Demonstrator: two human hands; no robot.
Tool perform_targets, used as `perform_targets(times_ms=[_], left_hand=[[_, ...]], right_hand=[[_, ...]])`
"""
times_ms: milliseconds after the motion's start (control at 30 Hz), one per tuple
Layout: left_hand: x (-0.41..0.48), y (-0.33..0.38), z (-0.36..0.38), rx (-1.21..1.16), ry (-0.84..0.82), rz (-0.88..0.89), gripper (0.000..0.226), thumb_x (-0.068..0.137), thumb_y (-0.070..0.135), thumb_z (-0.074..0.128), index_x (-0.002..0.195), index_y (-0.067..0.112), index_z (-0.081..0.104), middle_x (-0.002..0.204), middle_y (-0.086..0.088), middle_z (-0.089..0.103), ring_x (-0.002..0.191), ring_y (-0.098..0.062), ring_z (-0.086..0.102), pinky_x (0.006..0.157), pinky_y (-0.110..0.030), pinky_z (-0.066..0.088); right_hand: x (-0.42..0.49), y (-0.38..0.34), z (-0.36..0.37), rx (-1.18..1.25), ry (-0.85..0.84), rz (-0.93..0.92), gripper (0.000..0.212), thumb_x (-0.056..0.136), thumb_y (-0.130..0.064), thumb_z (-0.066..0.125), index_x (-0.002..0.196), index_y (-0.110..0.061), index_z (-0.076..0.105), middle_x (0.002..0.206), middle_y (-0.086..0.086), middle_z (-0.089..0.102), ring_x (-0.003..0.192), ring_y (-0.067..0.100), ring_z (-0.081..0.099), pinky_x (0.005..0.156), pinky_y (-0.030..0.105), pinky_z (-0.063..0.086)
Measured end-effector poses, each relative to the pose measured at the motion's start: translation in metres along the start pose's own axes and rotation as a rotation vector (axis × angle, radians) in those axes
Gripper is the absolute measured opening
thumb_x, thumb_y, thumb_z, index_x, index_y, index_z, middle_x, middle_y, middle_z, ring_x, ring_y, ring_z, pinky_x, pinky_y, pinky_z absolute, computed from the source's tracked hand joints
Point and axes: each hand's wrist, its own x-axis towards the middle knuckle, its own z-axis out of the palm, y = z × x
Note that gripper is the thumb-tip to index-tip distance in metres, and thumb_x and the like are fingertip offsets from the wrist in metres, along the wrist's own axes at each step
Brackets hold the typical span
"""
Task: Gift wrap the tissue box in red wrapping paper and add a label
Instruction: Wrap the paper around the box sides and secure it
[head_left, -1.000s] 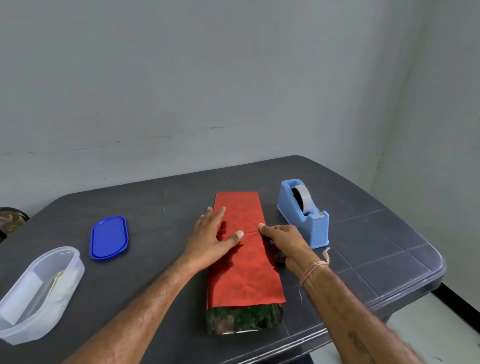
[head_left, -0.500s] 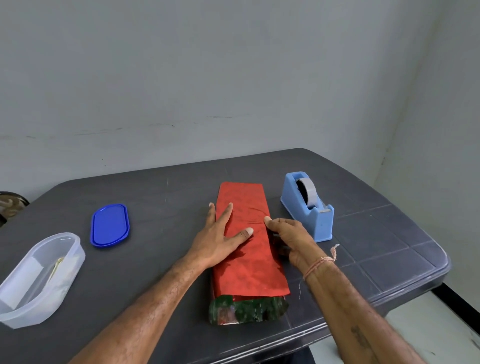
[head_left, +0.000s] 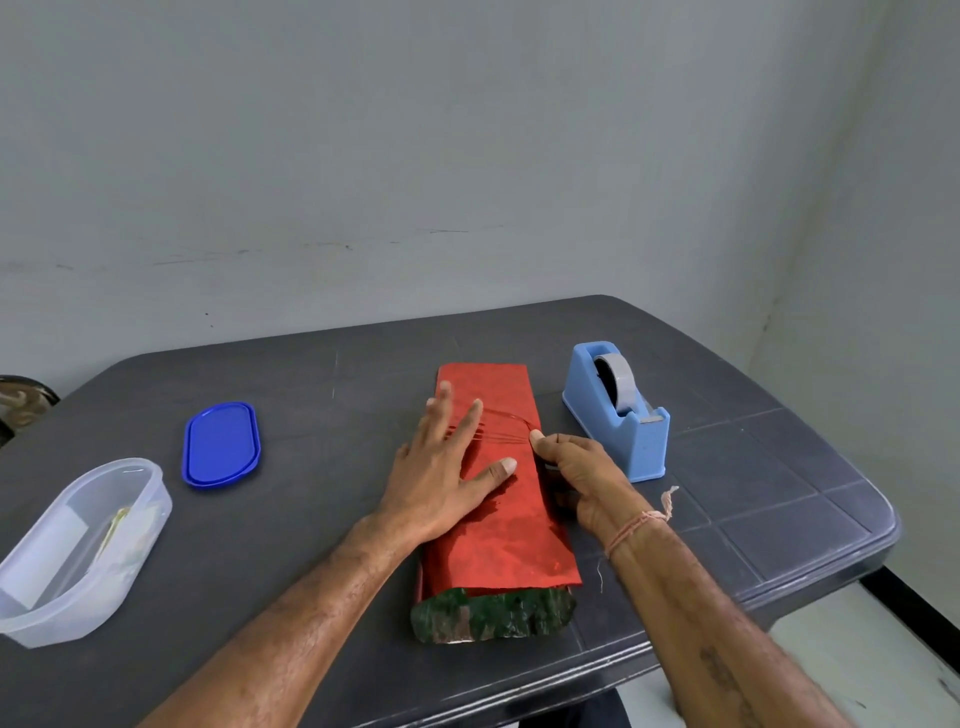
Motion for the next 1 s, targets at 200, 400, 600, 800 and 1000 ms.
perform_targets(times_ms=[200,400,600,800,1000], left_hand=[[0.005,0.004,-0.005,0.194,-0.156,0.036,0.099,0.077,0.091,0.016,0.162,0.043,-0.003,0.171,0.009,-0.014,0.157,-0.017,-0.016,0.125,-0.06,0.01],[0.003,0.008,-0.005,0.193,-0.191,0.012,0.096,0.075,0.094,0.022,0.158,0.053,-0.002,0.17,0.01,-0.017,0.156,-0.018,-0.02,0.123,-0.062,0.019],[0.003,0.009,-0.006,0.172,-0.186,0.003,0.099,0.07,0.097,0.022,0.158,0.055,-0.001,0.17,0.014,-0.016,0.156,-0.015,-0.021,0.12,-0.062,0.025],[0.001,0.009,-0.007,0.152,-0.175,-0.014,0.102,0.068,0.097,0.022,0.158,0.055,0.0,0.169,0.014,-0.017,0.155,-0.015,-0.022,0.119,-0.06,0.025],[-0.014,-0.01,-0.016,0.144,-0.153,-0.055,0.099,0.071,0.097,0.025,0.158,0.056,0.001,0.169,0.016,-0.016,0.155,-0.013,-0.022,0.119,-0.06,0.026]], right_hand=[[0.0,-0.001,-0.003,-0.002,0.013,0.04,0.035,0.093,-0.032,0.074,0.114,-0.004,0.073,0.112,0.014,0.076,0.1,0.027,0.07,0.07,0.032,0.053],[-0.005,-0.002,-0.004,0.014,0.009,0.053,0.038,0.092,-0.033,0.076,0.115,-0.003,0.071,0.111,0.014,0.076,0.095,0.024,0.07,0.065,0.03,0.053],[-0.011,0.0,-0.003,0.025,-0.008,0.023,0.045,0.093,-0.034,0.074,0.117,0.004,0.069,0.094,0.01,0.077,0.084,0.022,0.072,0.066,0.032,0.057],[-0.011,-0.001,0.001,0.035,-0.015,0.029,0.026,0.093,-0.035,0.074,0.089,-0.01,0.068,0.082,0.005,0.075,0.076,0.018,0.07,0.061,0.029,0.055],[-0.014,0.003,0.023,0.023,-0.062,0.031,0.025,0.094,-0.034,0.073,0.09,-0.01,0.068,0.076,0.002,0.073,0.067,0.013,0.068,0.052,0.022,0.053]])
